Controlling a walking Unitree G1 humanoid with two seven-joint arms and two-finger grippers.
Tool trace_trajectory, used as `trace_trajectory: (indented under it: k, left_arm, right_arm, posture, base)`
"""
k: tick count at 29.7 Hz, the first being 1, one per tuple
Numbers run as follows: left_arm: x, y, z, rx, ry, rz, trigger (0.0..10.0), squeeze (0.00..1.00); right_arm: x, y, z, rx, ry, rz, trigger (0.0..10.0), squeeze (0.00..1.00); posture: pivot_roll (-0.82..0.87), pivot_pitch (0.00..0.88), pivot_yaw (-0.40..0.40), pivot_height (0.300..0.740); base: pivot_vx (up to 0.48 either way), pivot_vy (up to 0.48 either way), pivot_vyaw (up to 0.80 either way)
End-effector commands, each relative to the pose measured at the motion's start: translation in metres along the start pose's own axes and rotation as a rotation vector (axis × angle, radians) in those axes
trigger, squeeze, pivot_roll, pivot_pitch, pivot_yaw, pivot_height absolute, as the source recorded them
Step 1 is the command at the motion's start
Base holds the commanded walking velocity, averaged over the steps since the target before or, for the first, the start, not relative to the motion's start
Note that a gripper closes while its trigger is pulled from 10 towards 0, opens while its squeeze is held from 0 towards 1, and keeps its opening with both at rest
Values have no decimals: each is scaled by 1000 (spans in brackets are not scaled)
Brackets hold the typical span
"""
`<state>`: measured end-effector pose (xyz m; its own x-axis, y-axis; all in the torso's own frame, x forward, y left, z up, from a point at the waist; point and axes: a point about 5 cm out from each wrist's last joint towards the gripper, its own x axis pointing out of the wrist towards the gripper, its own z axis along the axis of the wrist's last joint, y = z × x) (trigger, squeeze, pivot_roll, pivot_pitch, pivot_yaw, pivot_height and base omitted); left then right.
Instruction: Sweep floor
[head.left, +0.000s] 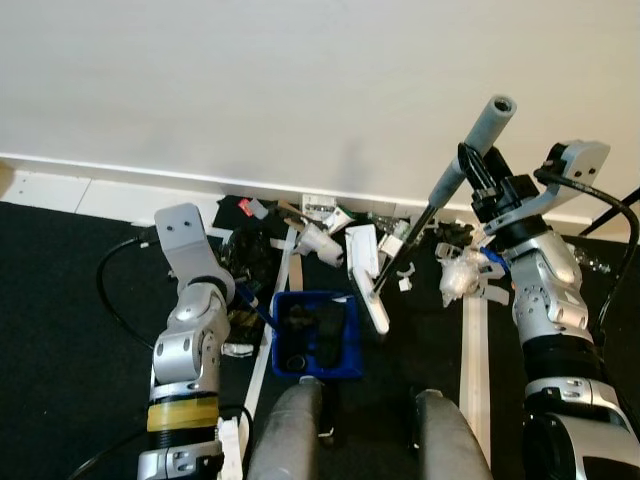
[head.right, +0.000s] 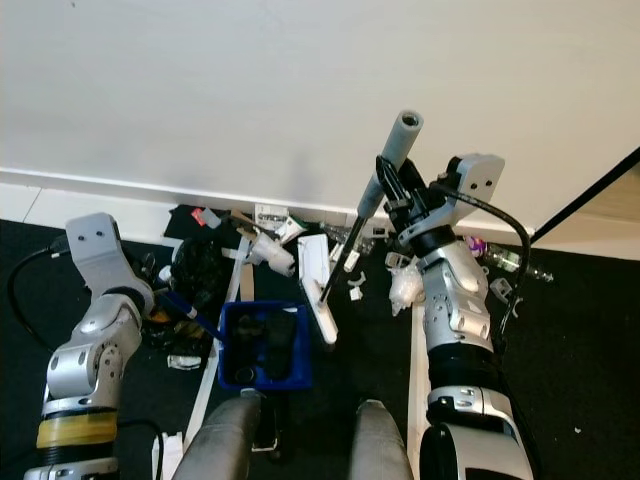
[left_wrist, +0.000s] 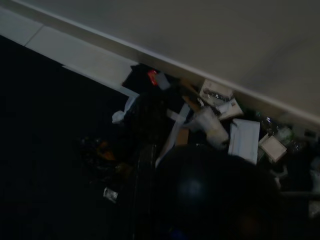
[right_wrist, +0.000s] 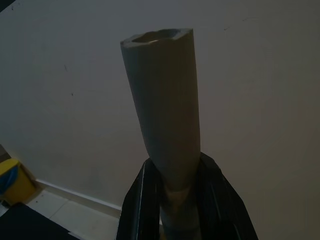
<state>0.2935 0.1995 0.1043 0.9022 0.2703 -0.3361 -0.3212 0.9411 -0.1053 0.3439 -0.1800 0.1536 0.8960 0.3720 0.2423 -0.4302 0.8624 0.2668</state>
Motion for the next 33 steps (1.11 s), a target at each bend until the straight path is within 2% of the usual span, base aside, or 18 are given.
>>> trace_trajectory:
  k: [1,2,5,6,10,11,15,18,21,22,23,28,31,32,33]
  left_arm:
    - [2,9,-14,-91,40,60,10000,0]
    - [3,10,-12,-139,31,65,10000,0]
    - [6,6,-7,-95,9,48,10000,0]
    - [9,4,-7,-53,2,41,10000,0]
    - [11,3,-7,-50,0,35,10000,0]
    - [14,-1,-17,55,72,12,10000,0]
    - [12,-9,-33,213,154,-56,10000,0]
    - [10,-13,-35,256,164,-89,10000,0]
    - [7,-15,-32,254,160,-124,10000,0]
    - [6,-15,-31,257,160,-129,10000,180]
    - [4,-15,-30,261,166,-144,10000,1000]
    - [0,-8,-30,288,201,-162,10000,1000]
    - [-3,-4,-27,268,231,-196,10000,1000]
    - [-4,0,-23,248,245,-220,10000,0]
    - [-5,2,-21,240,247,-224,10000,0]
  right_arm:
    - [-1,1,-2,14,-2,0,10000,0]
    - [-1,1,-2,13,-2,0,10000,0]
    - [-1,2,-2,15,-2,2,10000,0]
    - [-1,2,-3,16,-1,3,10000,0]
    - [-1,2,-3,16,0,4,10000,0]
    - [0,2,-4,18,2,3,10000,0]
    - [-1,2,-5,19,3,2,10000,0]
    - [-2,2,-4,18,1,0,10000,0]
    - [-4,1,-4,16,2,-4,10000,0]
    - [-4,0,-4,15,2,-6,10000,0]
    - [-5,0,-4,14,3,-7,10000,0]
    - [-5,0,-5,15,4,-8,10000,0]
    - [-4,1,-5,16,3,-3,10000,0]
    - [-4,2,-5,17,2,-1,10000,0]
    - [-3,2,-4,17,2,0,10000,0]
  posture:
    - [18,219,68,740]
    - [18,217,69,740]
    - [21,217,68,740]
    - [21,215,71,740]
    - [20,215,71,740]
    - [25,215,74,740]
    - [22,216,78,740]
    - [24,216,82,740]
    - [24,216,84,740]
    - [26,216,85,740]
    - [29,215,87,740]
    - [34,214,88,740]
    - [38,211,89,740]
    - [39,209,89,740]
    - [39,209,89,740]
  base:
    - [0,0,0]
    - [0,0,0]
    - [0,0,0]
    - [0,0,0]
    - [0,0,0]
    - [0,0,0]
    - [0,0,0]
    - [0,0,0]
    - [0,0,0]
    - [0,0,0]
    - [0,0,0]
    - [0,0,0]
    - [0,0,0]
    - [0,0,0]
    - [0,0,0]
